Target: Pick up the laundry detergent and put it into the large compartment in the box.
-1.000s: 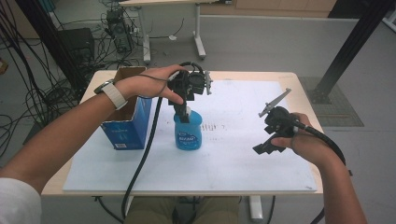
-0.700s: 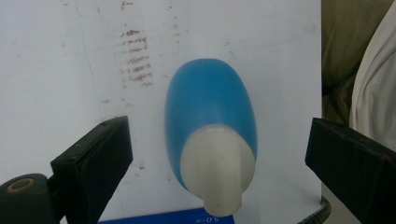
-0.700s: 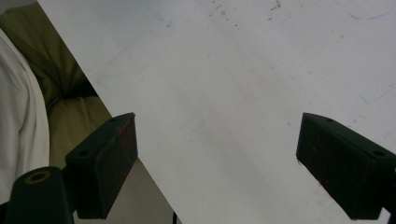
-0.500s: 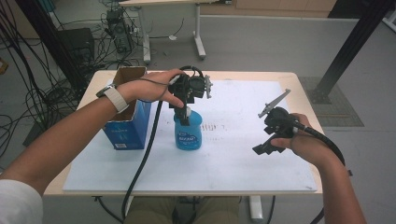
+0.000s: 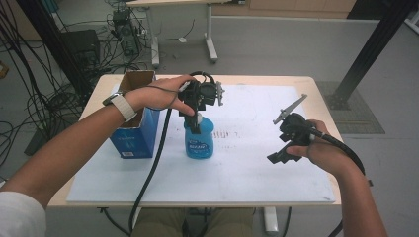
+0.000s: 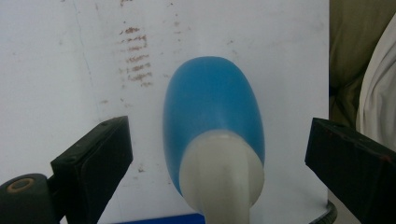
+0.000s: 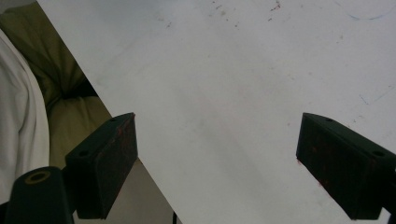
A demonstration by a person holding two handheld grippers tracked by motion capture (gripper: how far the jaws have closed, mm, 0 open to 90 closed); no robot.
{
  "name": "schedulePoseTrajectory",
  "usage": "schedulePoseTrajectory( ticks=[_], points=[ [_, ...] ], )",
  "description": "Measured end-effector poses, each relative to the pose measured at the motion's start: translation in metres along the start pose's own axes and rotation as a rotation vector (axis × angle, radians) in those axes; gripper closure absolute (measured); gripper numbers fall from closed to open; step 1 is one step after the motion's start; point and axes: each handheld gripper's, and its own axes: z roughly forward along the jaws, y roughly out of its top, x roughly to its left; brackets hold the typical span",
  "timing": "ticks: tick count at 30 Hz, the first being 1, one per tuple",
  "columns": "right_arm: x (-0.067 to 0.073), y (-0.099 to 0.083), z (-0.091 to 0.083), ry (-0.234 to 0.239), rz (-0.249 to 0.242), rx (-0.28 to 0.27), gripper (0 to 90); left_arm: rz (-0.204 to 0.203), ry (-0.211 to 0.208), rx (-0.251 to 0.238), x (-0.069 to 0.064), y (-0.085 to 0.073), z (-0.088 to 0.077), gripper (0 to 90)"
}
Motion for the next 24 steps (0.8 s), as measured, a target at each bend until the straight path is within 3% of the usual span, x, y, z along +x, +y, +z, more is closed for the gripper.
schedulePoseTrajectory(
  ticks=[24],
  points=[
    [-0.0013,-0.0007,0.0003,-0.003,0.002,-0.001,12.6,-0.007,0.001,0.008,0.0028,-0.002,0.006,7.9]
  ],
)
